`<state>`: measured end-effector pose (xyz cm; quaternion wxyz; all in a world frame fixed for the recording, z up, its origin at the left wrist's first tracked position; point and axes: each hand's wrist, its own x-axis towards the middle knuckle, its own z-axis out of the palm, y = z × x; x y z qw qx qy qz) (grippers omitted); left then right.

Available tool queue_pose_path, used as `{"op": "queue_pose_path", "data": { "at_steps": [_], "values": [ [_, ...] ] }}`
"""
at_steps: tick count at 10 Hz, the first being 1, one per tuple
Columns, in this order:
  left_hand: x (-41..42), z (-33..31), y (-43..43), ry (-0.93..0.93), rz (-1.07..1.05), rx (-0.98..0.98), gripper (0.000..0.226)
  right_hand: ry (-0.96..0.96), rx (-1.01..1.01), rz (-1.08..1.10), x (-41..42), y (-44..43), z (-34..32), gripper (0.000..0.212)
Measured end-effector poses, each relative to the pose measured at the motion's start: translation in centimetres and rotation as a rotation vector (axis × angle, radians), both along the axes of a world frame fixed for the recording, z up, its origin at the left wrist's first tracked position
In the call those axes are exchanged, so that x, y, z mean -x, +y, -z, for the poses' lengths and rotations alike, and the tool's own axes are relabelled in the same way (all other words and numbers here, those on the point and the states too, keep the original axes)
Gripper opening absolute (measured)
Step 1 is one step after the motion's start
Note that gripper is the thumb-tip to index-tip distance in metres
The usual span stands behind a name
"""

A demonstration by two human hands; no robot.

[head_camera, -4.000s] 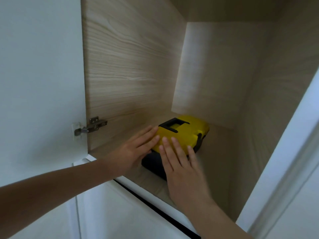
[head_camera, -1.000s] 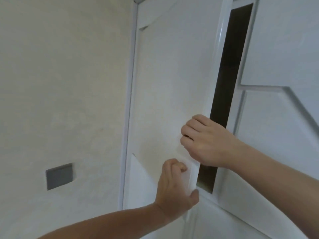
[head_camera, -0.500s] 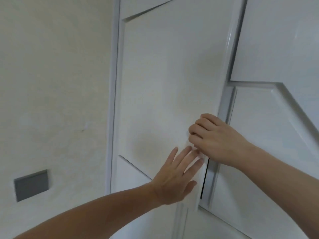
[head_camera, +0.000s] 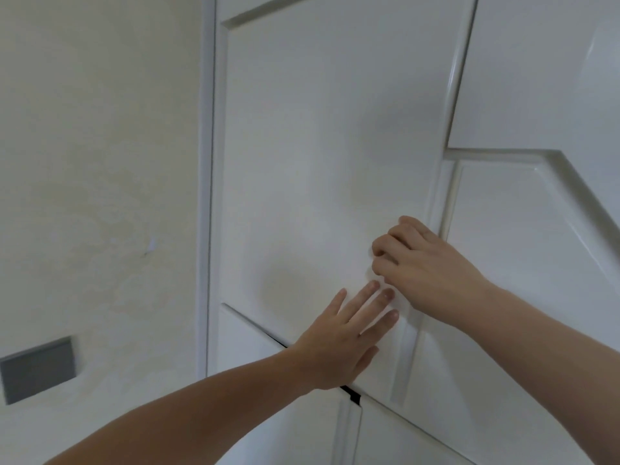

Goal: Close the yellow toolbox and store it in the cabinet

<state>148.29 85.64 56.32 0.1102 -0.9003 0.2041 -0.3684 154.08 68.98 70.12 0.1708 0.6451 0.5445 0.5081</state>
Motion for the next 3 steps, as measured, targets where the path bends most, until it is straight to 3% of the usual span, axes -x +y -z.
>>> {"op": "queue_pose_path", "data": {
  "at_steps": [2,3],
  "values": [
    [4.4,-1.7,0.2,0.120,-0.090,0.058,0.061,0.007,-0.046,0.037,1.8,0.9,0.3,0.016],
    [7.2,-0.9,1.3,0.261,-0.185,0.257,0.061,0.079,-0.087,0.010,3.0,1.8,1.3,0.017]
  ]
}}
